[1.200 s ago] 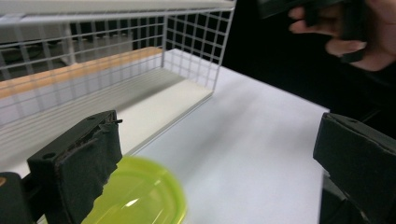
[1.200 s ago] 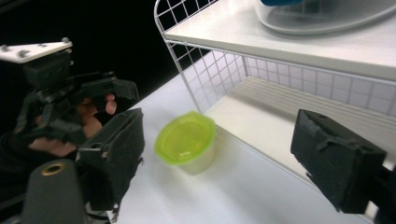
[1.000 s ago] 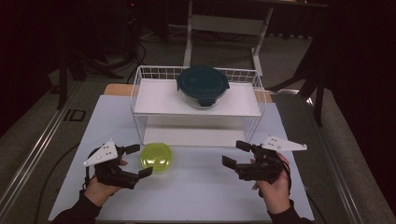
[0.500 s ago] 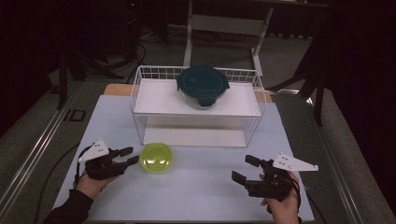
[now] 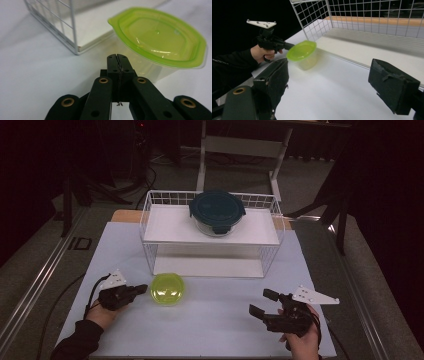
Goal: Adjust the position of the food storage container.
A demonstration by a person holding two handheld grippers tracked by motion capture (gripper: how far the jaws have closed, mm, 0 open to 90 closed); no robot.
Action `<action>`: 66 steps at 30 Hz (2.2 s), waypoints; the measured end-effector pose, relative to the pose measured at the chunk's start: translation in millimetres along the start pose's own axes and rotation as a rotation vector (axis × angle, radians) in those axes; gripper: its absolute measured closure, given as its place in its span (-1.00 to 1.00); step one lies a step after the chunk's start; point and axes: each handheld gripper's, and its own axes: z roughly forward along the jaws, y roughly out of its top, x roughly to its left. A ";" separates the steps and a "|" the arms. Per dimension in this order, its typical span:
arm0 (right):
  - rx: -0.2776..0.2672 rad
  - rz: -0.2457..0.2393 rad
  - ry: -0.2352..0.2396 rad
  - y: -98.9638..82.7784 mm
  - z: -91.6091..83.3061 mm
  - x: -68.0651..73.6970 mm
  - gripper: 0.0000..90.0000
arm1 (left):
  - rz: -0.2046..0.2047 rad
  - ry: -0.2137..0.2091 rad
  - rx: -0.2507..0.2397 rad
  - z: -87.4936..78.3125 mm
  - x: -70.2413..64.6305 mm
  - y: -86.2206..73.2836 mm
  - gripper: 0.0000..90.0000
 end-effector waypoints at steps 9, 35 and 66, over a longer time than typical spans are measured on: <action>-0.006 0.010 -0.009 -0.7 -3.1 -3.0 -0.64 | 0.035 -0.054 0.045 16.9 -9.5 3.1 0.99; -0.021 0.023 -0.006 0.2 -6.0 -3.6 -0.64 | 0.057 -0.068 0.080 37.3 -21.8 16.6 0.99; -0.024 0.030 -0.007 -0.2 -6.3 -3.1 -0.63 | 0.040 -0.134 0.099 60.0 -39.5 25.8 0.99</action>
